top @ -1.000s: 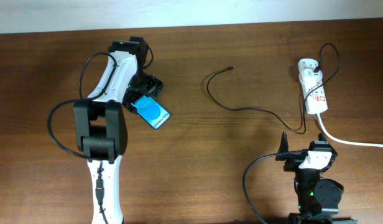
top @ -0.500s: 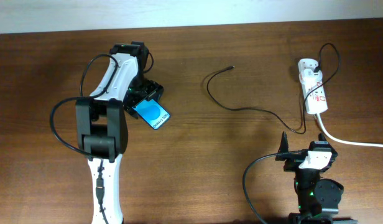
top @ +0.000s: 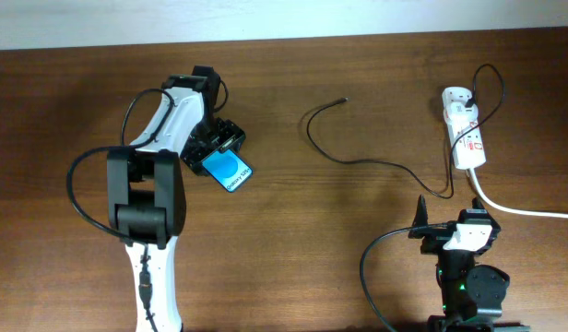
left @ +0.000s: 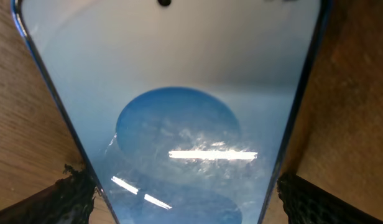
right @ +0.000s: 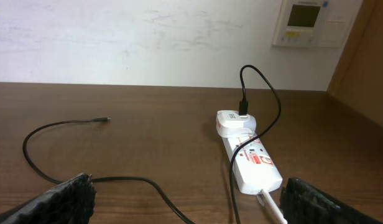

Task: Plug charger to phone and switch on socket
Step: 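Close the left gripper on the phone's long edges and grip it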

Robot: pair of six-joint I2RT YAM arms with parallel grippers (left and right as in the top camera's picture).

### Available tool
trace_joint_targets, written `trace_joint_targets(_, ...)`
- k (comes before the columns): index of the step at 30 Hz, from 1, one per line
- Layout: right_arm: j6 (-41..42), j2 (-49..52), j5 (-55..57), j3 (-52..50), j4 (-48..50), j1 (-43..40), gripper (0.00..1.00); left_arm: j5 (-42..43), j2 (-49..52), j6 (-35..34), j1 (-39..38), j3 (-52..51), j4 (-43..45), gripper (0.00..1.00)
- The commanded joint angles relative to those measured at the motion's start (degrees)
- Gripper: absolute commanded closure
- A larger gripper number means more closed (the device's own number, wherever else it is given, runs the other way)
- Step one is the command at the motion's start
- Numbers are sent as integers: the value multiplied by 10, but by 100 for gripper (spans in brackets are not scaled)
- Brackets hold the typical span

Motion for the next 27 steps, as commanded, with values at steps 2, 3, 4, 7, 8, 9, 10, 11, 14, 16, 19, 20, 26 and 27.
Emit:
trace_joint_targets(2,0,-4,-1,-3,-3,-2,1,-21,55,2,-4,-77,21,1)
trace_joint_targets(3,0,-4,-1,-3,-3,-2,1,-21,55,0,-4,-80,27,1)
trace_joint_targets(4,0,-4,-1,-3,-3,-2,1,-22,55,0,-4,-81,34,1)
trace_joint_targets(7,0,-4,-1,-3,-3,-2,1,-22,55,0,-3,-81,66,1)
trace_joint_targets(8,0,-4,-1,-3,-3,-2,2,-22,55,0,-3,-81,74,1)
trace_joint_targets(9,0,-4,-1,-3,-3,-2,1,-25,55,0,-2,-81,83,1)
trace_joint_targets(10,0,-4,-1,-3,-3,-2,1,-28,55,0,-2,-81,87,1)
trace_joint_targets(11,0,-4,-1,-3,-3,-2,1,-35,55,-2,-1,-81,89,1)
trace_joint_targets(14,0,-4,-1,-3,-3,-2,1,-46,55,-26,1,-81,89,1)
trace_joint_targets(16,0,-4,-1,-3,-3,-2,1,-45,55,-28,1,-81,89,1)
trace_joint_targets(19,0,-4,-1,-3,-3,-2,1,-46,55,-28,1,-83,89,1)
trace_joint_targets(20,0,-4,-1,-3,-3,-2,1,-45,55,-28,1,-84,89,0)
trace_joint_targets(26,0,-4,-1,-3,-3,-2,2,-45,55,-61,2,-118,91,10)
trace_joint_targets(27,0,-4,-1,-3,-3,-2,1,-43,55,-63,2,-122,94,10)
